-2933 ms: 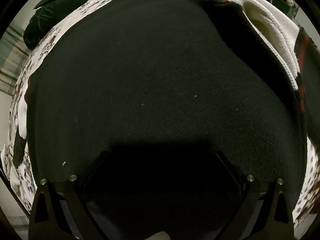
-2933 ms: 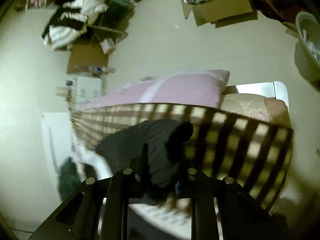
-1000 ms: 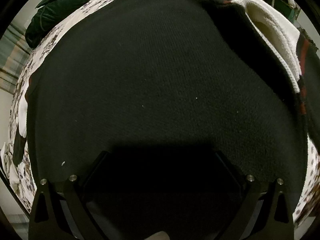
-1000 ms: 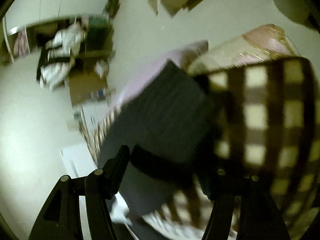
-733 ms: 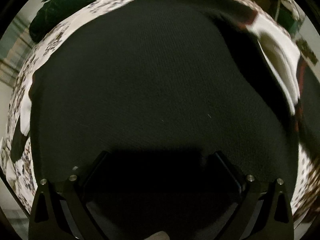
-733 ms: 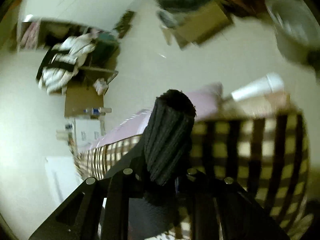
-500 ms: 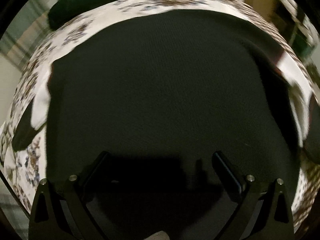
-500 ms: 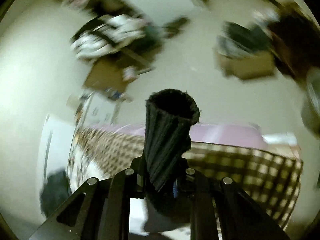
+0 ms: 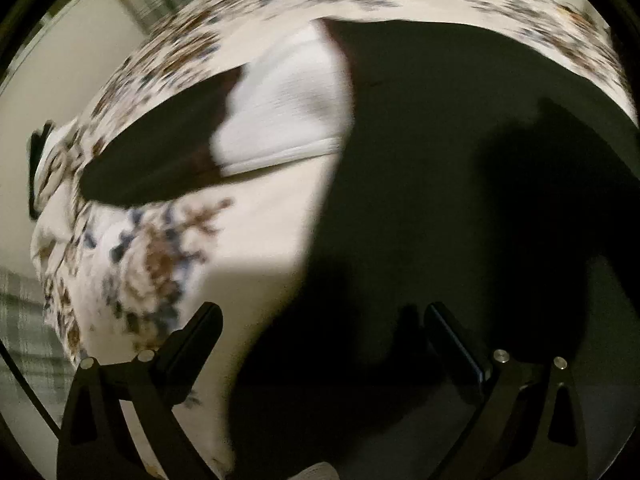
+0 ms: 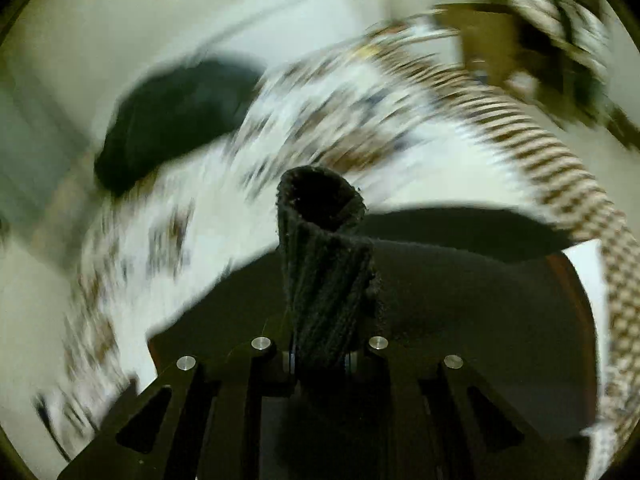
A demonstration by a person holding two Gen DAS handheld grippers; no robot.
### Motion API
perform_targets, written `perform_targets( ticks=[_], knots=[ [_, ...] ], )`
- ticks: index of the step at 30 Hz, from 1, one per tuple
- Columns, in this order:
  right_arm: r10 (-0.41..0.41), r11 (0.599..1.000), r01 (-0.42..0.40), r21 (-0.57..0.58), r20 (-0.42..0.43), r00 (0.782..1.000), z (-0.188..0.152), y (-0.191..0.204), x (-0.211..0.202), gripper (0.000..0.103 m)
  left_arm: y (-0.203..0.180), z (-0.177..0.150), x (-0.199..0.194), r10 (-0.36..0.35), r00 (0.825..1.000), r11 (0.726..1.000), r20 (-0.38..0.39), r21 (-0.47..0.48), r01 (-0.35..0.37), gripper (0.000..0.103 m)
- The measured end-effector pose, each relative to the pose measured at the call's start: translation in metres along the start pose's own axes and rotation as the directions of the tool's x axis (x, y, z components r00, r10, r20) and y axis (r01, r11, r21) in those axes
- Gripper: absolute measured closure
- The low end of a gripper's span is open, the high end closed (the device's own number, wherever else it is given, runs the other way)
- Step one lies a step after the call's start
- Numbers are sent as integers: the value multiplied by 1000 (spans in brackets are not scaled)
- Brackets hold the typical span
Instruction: Fold small clothes
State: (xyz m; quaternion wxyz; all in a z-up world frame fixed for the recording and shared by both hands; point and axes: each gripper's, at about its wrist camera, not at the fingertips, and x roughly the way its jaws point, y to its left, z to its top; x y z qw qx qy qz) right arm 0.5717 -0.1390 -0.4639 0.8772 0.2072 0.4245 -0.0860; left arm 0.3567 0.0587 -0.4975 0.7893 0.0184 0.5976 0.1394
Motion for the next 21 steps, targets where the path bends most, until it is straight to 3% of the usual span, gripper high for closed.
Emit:
perform_targets(
  ticks=[1,5,10,13,16,17,19,21],
  knots=[
    [-12,998,10,-64,-41,999,-14,34,27,87,11,-3,3,7,1000,1000,-7,-15,-7,0],
    [-65,975,35,-221,-128,990,-66,91,102,87,43,-2,17,24,999,997,-33,-68,-26,0],
    [-108,952,45,-303,-192,975,-109,133,147,86,66,-1,27,25,998,994,-52,-102,-31,0],
    [-12,962,-71,-265,-298,954,-112,136,160,67,71,1,23,8,998,992,-58,-125,-15,0],
    [194,958,-258,-124,-380,904,-107,110,136,42,72,13,12,-30,999,990,-45,-140,24,0],
    [259,953,-298,-50,-378,889,-105,92,120,39,69,20,8,-49,998,989,-36,-142,43,0],
    [279,959,-282,42,-335,900,-102,49,86,36,58,37,0,-102,995,986,-14,-136,99,0],
    [217,976,-202,83,-284,934,-100,-2,52,35,44,60,-5,-159,987,980,11,-119,159,0]
  ],
)
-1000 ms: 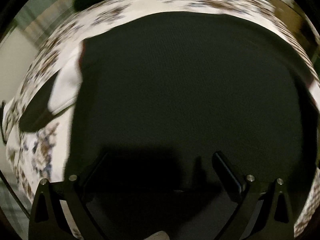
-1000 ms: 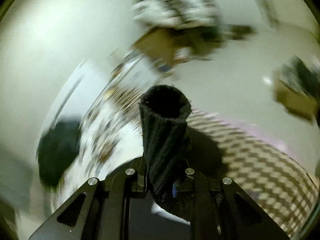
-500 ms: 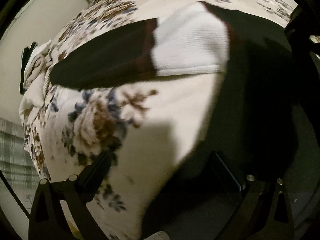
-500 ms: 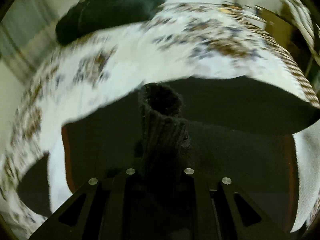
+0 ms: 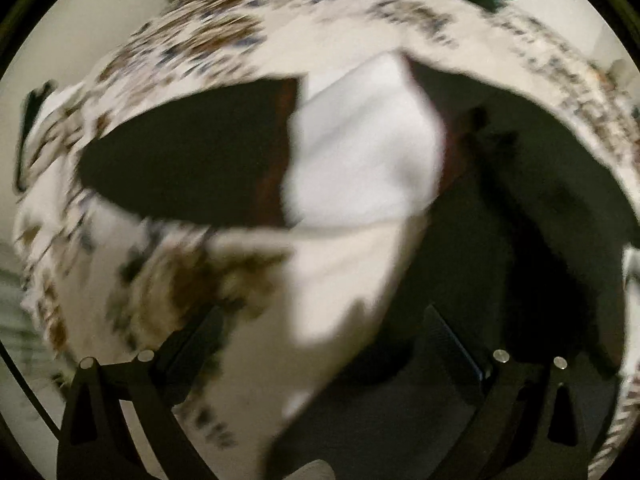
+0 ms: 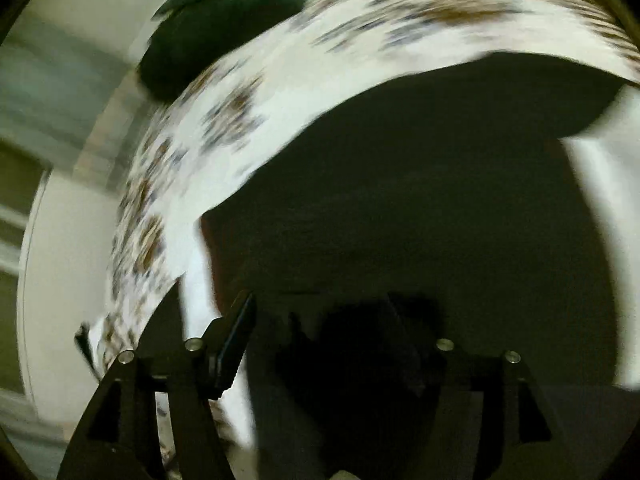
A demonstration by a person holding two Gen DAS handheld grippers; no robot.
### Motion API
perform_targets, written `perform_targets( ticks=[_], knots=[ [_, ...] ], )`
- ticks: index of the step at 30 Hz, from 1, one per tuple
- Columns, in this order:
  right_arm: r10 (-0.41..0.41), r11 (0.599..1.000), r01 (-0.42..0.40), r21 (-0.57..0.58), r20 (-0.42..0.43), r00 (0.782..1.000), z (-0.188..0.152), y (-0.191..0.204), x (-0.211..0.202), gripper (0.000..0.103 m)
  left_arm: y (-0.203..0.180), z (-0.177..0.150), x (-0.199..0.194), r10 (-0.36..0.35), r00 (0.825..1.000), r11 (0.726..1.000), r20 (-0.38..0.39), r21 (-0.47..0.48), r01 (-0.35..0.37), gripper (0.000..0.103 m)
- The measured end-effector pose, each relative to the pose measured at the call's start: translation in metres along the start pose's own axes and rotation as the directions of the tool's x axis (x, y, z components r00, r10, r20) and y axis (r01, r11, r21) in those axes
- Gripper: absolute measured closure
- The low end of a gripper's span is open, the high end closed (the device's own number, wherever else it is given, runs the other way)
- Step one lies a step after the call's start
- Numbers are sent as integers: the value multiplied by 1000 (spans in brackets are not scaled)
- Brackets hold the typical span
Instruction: Fold small clothes
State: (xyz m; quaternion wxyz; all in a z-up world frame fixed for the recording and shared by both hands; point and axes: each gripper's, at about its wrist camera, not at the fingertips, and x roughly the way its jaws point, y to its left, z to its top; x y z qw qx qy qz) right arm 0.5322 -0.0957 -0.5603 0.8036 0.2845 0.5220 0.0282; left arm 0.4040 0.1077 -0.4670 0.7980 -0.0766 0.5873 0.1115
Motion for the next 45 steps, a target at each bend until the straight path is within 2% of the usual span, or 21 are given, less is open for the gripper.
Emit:
perform_targets(
  ticks=[4,8,11,12,14,15,16,18,19,23,28,29,30,32,34,36,38,41,42,44,45],
  knots=[
    [-206,975,199,95,70,976,-20,-73,-56,35,-41,45,12,-56,998,998,20,38,55,0],
    [-274,940,249,232,79,959,-30,-131,-79,35,-77,87,39,-63,998,996,2,70,63,0],
    [-295,924,256,282,104,950,-35,-153,-86,35,-109,103,61,-19,1000,984,-8,179,20,0],
    [-296,921,253,296,111,949,-37,-154,-87,35,-118,105,67,7,1000,975,-4,223,-6,5],
    [-296,915,245,321,121,948,-40,-158,-90,35,-132,105,75,37,999,950,10,309,-39,27],
    [-299,912,246,327,123,946,-43,-159,-92,35,-138,104,76,26,1000,938,15,344,-29,53],
    [-300,910,245,333,125,946,-41,-161,-92,35,-143,102,74,31,999,923,43,381,-45,69],
    [-303,905,242,350,131,944,-41,-167,-98,35,-146,102,63,43,990,902,134,422,-96,94],
    [-311,900,247,359,134,941,-39,-168,-99,35,-142,104,59,6,989,906,148,418,-68,95],
    [-319,888,238,394,155,935,-31,-172,-109,35,-119,121,40,-87,975,922,204,387,2,96],
    [-321,879,225,420,172,931,-31,-177,-122,35,-106,153,38,-83,964,938,253,345,-10,97],
    [-327,878,231,418,172,929,-31,-177,-123,35,-104,159,42,-75,964,941,255,339,-17,97],
    [-335,878,241,414,170,927,-31,-178,-123,35,-101,163,45,-62,964,944,259,329,-27,103],
    [-365,874,280,397,157,917,-32,-179,-121,35,-92,171,50,-26,960,954,280,293,-59,103],
    [-403,865,330,377,133,905,-33,-182,-116,35,-80,179,57,-39,970,967,240,253,-24,103],
    [-432,860,379,342,92,897,-35,-186,-105,35,-73,181,63,-83,980,974,182,225,41,101],
    [-434,860,397,320,51,899,-39,-189,-94,35,-68,177,61,-127,980,974,152,206,95,101],
    [-427,866,398,305,34,904,-45,-186,-85,35,-49,163,53,-213,969,970,125,144,195,100],
    [-425,868,396,301,35,905,-46,-183,-84,35,-39,155,48,-227,966,971,125,112,213,96],
    [-416,875,390,289,32,909,-49,-174,-79,35,-16,136,40,-264,956,964,125,47,260,71],
    [-409,879,385,281,28,912,-50,-168,-76,35,-3,125,38,-269,955,963,123,14,269,33]
  ],
)
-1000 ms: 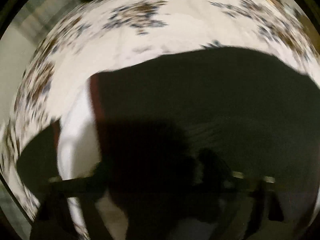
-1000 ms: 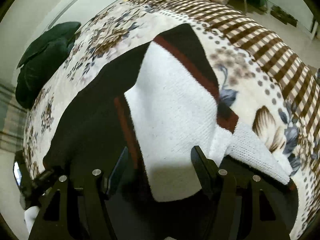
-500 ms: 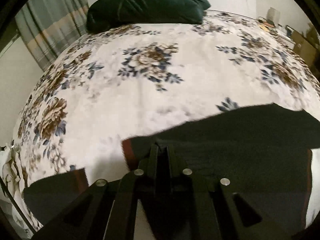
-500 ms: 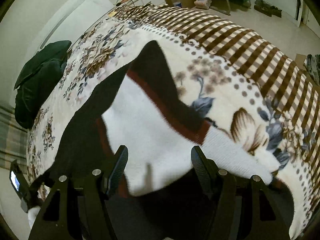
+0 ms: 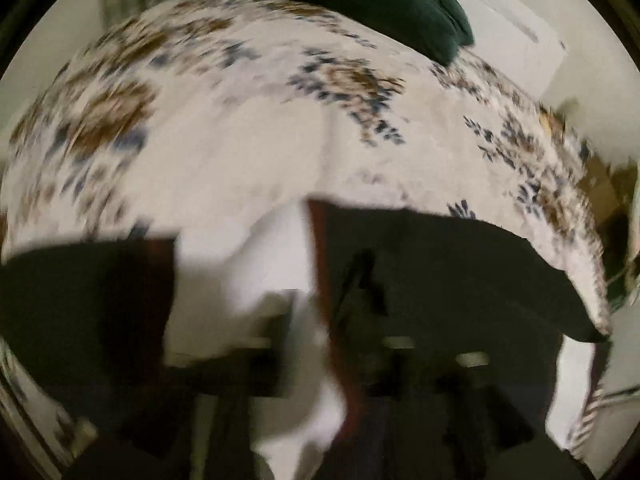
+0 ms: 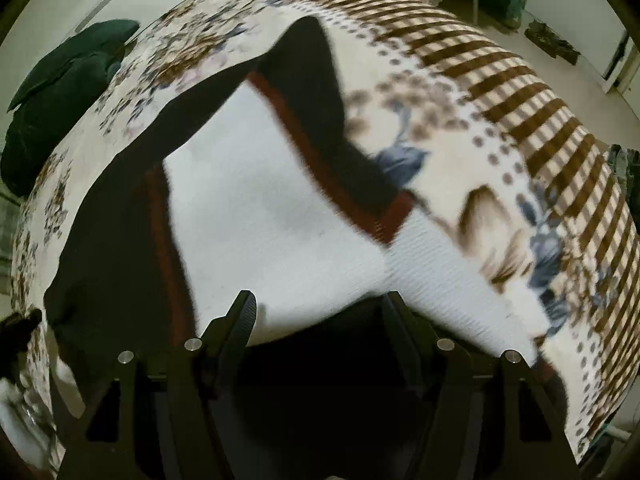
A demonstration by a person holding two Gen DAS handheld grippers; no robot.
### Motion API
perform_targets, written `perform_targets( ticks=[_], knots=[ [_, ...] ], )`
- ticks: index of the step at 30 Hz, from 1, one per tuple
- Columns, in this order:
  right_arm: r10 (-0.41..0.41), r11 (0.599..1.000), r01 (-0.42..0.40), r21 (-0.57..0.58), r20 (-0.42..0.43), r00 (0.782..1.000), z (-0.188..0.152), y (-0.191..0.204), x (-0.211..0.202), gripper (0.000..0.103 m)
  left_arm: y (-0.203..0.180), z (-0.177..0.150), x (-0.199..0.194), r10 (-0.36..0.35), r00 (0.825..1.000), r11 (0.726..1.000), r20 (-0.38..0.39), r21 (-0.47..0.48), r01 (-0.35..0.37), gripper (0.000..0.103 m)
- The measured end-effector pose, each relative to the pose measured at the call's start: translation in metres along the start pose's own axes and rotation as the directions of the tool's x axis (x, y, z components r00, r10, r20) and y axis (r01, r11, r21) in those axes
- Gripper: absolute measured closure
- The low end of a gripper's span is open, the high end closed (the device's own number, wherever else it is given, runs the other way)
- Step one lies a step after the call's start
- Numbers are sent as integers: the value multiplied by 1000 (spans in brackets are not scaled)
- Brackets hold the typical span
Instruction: Fold small clothes
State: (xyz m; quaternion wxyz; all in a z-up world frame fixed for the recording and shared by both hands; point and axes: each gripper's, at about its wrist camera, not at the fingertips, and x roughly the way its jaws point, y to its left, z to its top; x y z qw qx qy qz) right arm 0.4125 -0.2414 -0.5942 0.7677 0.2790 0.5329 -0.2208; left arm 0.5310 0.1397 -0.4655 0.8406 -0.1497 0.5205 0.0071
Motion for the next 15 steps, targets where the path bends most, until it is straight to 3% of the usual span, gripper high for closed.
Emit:
perform_targets(
  ticks=[1,3,5,7,9,11,15],
  knots=[
    [7,1000,-7,-7,-7,1000,-3,7,1,35,14,-12,-8,12,1000,999,-8,-47,-13,2],
    [29,999,-29,-34,-25,999,-11,27,4,34,46,-38,-23,13,1000,989,-25,-150,-16,1],
    [54,996,-57,-75,-43,998,-19,52,7,21,75,-58,-32,38,998,972,-51,-229,-49,1],
    [70,989,-76,-127,-54,996,-25,78,10,19,115,-78,-41,63,997,938,-52,-339,-77,1],
    [81,982,-90,-169,-57,995,-30,101,11,19,157,-93,-47,100,994,884,-50,-454,-112,1],
    [93,975,-102,-200,-55,994,-34,125,12,19,204,-104,-49,124,992,800,-32,-589,-119,1],
    [108,966,-117,-231,-51,993,-40,159,16,19,279,-103,-48,195,980,668,29,-736,-111,1]
  ],
)
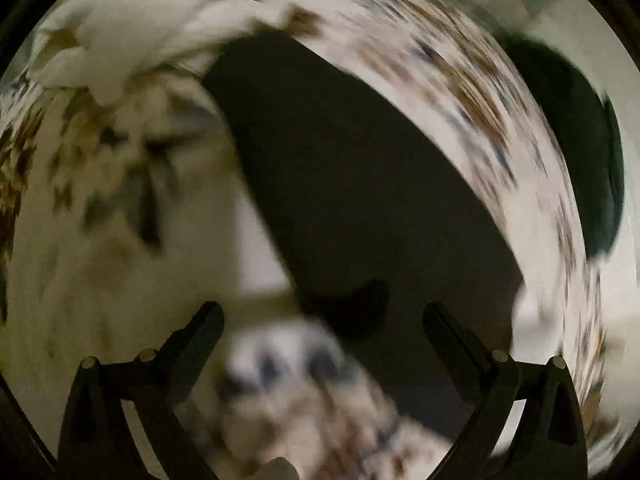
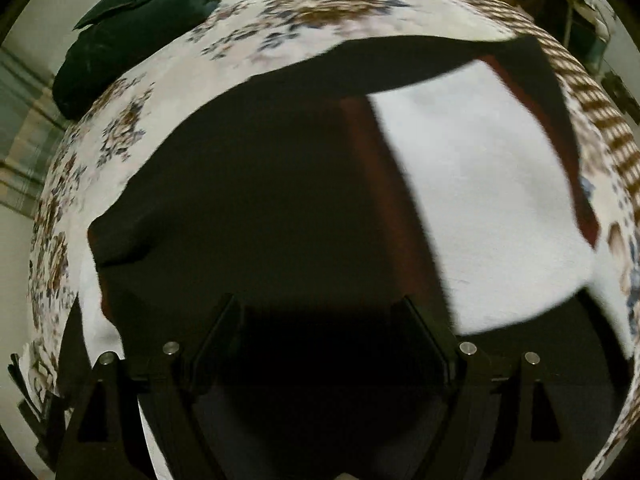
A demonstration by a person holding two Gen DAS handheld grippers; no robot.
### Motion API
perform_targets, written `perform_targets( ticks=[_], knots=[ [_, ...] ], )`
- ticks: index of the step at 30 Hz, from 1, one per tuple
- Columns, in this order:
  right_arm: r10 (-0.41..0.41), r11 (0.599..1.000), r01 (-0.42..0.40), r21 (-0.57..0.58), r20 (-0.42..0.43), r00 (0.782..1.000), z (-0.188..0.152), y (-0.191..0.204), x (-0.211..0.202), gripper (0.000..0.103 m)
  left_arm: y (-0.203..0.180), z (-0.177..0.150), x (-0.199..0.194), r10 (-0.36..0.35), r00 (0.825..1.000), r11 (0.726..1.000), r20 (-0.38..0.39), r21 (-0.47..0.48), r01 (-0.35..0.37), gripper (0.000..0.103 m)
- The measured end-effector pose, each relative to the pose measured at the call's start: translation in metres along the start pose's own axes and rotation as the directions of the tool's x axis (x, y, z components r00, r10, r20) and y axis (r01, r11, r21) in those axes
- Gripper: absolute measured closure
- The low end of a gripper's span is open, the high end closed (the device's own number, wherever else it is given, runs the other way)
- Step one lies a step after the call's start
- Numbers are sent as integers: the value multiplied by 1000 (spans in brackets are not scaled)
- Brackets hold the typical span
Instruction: Fold small clothes
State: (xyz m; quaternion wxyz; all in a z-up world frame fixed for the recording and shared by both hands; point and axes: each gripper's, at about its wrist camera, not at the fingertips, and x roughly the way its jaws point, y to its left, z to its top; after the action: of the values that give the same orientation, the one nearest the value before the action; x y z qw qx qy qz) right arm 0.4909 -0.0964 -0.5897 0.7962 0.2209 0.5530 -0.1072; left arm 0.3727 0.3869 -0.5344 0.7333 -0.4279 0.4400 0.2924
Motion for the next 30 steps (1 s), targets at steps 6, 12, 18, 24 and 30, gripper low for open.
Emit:
perform_targets(
  ticks=[6,12,18,24,30],
  knots=[
    [-24,998,25,-50,13,1000,0,39,17,19,24,63,22,35,996,989,77,-147,-24,2],
    [-179,980,182,-74,41,983,-6,52,26,19,16,83,28,83,984,993,157,-98,-68,77],
    [-292,950,298,-93,74,954,-3,53,21,5,-9,83,-7,64,964,994,258,65,-84,90],
    [-303,939,316,-137,108,947,-4,58,7,5,-81,62,-68,-62,925,949,374,310,-62,91],
    [-245,962,253,-103,86,966,1,38,-6,5,-174,10,-117,-238,912,829,334,559,12,91]
  ],
)
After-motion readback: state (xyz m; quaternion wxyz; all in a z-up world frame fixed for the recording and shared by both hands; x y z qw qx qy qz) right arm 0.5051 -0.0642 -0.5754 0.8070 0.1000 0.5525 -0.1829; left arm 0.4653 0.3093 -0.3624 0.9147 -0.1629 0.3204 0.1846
